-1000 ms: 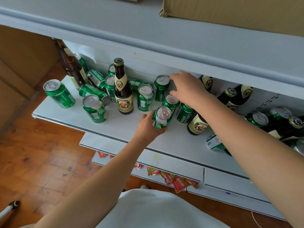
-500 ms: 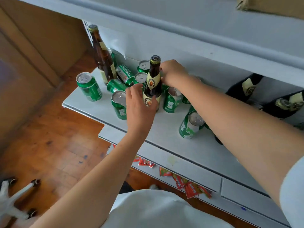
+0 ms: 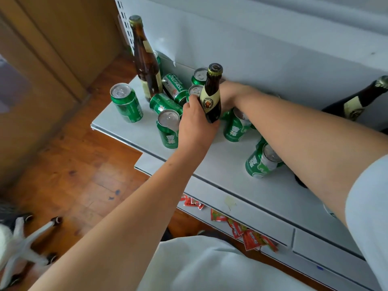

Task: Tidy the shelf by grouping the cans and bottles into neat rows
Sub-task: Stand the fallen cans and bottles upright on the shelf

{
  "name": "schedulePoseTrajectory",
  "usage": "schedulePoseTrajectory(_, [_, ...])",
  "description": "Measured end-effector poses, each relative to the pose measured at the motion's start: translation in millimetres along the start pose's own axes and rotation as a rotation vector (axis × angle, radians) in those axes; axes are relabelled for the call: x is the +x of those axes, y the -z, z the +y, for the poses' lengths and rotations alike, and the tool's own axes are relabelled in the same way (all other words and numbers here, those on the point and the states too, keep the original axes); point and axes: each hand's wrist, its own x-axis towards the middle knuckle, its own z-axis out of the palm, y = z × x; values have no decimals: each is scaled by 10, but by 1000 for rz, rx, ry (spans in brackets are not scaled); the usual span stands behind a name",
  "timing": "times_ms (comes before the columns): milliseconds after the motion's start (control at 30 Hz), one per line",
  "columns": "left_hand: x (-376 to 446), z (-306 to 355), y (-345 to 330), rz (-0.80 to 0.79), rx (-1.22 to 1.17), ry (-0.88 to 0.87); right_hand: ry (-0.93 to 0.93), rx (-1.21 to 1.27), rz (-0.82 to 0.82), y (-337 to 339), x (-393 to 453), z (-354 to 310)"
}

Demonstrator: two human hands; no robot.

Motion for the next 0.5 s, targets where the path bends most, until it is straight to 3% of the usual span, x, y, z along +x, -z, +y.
schedulePoseTrajectory(67, [21,-9,26,-15,23,-7,21,-28,-15,-9,41,55])
schedulePoseTrajectory(233, [-19,-52,74,-32,42,-59,27,93,147,246,-467,89])
schedulePoseTrajectory(500, [-283,-25,202,155,44,-167,-24,239,286,133,-730,352])
